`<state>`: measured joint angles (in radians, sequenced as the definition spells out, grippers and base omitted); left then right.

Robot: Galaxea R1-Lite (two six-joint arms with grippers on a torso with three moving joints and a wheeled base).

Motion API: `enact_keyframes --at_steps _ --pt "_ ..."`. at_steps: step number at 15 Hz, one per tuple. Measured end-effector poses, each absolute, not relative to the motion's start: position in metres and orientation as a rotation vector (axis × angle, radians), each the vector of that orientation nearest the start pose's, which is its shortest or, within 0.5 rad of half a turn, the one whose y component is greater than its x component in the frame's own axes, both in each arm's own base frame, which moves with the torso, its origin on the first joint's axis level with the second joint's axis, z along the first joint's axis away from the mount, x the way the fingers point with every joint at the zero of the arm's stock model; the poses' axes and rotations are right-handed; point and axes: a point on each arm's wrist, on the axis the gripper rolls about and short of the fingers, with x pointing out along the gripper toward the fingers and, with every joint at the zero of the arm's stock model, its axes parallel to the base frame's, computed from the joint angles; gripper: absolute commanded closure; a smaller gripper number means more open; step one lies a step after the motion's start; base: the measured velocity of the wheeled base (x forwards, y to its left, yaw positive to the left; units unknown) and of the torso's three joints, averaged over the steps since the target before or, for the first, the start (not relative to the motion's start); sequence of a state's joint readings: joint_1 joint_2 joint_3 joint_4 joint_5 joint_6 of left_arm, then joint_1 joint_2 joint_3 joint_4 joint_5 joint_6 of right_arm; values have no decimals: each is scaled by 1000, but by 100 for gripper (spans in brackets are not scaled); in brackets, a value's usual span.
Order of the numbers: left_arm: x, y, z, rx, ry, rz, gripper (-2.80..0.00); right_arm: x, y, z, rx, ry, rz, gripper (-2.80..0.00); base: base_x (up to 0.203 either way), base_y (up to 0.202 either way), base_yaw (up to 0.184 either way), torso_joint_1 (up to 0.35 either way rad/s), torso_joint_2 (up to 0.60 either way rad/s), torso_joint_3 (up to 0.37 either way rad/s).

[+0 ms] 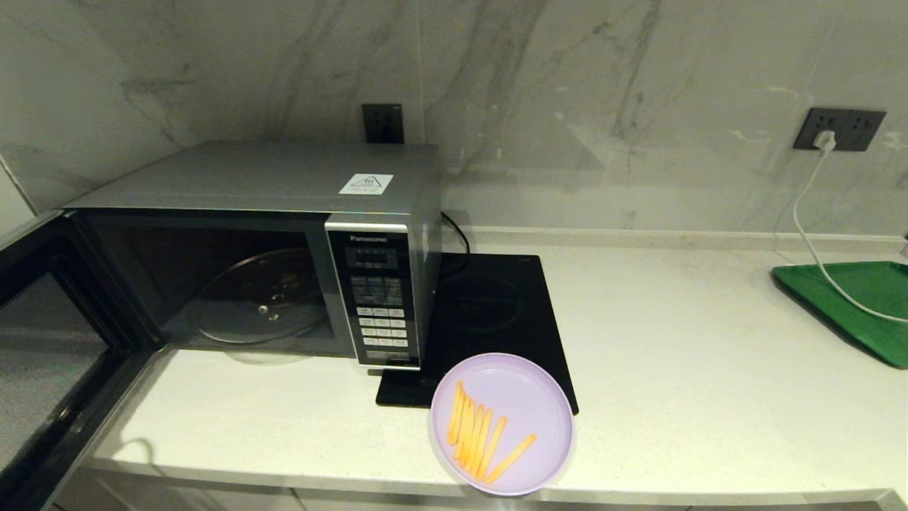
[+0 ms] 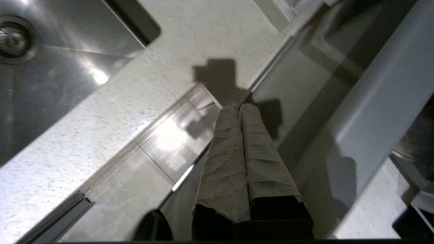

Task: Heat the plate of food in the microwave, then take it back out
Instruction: Close the microwave oven

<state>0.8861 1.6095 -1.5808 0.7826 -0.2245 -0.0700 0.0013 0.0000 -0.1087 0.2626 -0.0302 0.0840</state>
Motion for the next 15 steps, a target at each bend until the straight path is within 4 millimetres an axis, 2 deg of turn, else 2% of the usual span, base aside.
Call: enact_keyframes --at_steps 3,6,12,15 --pt "167 182 289 -509 712 600 0 -33 -1 78 81 153 -35 0 0 0 0 0 0 0" --pt "166 144 280 -497 756 489 0 -33 -1 78 81 153 -35 0 0 0 0 0 0 0" --pt "157 24 270 -454 844 148 0 -33 -1 78 81 153 -34 0 0 0 0 0 0 0" --pt "152 -27 261 -403 845 91 0 -33 -1 78 82 153 -35 0 0 0 0 0 0 0"
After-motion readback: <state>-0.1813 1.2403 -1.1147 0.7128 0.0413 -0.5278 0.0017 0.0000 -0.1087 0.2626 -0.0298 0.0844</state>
